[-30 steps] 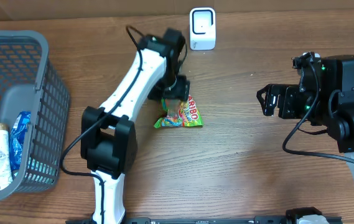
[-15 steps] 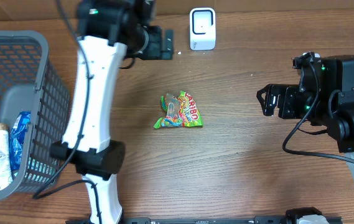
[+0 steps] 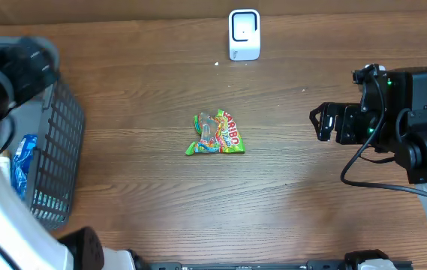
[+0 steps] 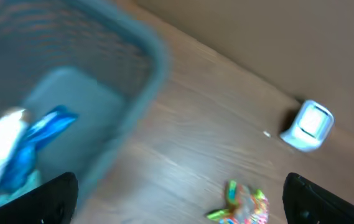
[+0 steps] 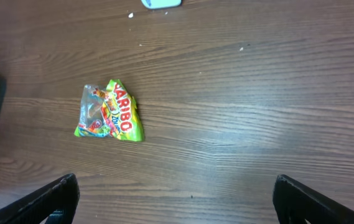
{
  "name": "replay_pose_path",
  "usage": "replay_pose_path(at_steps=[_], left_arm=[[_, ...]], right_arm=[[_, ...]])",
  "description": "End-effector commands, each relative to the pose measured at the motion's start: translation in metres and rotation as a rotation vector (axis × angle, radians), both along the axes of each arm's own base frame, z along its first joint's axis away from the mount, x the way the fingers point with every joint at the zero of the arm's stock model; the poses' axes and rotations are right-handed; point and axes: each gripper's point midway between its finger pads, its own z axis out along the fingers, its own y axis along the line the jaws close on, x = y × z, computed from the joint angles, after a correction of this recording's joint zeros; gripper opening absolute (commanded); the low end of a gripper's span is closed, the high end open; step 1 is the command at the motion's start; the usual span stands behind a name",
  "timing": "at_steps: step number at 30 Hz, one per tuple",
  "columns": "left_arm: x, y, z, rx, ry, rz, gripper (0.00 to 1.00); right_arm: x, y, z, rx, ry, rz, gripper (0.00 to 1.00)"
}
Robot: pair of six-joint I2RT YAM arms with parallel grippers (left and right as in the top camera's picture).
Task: Scan the item barcode
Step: 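Reach the left gripper into the basket and grasp the green wipes pack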
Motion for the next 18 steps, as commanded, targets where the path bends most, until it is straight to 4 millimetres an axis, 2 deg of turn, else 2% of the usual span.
replay_pose_path(at_steps=[1, 7, 12, 18], left_arm=[[-0.036, 0.045, -0.031, -0.071, 0.097, 0.204, 0.96], [-0.086, 0.101, -0.102, -0.219, 0.291, 0.515, 0.95], [-0.094, 0.13, -0.146, -0.312, 0.315, 0.606, 0.93], [-0.098, 0.135, -0.197, -0.364, 0.393, 0.64, 0.91]], right_arm=[[0.0, 0.002, 0.007, 0.006, -0.014, 0.007, 1.0], [-0.002, 0.002, 0.006, 0.005, -0.007, 0.007, 1.0], [-0.002, 0.002, 0.006, 0.005, -0.007, 0.007, 1.0], [-0.002, 0.002, 0.006, 0.005, -0.007, 0.007, 1.0]])
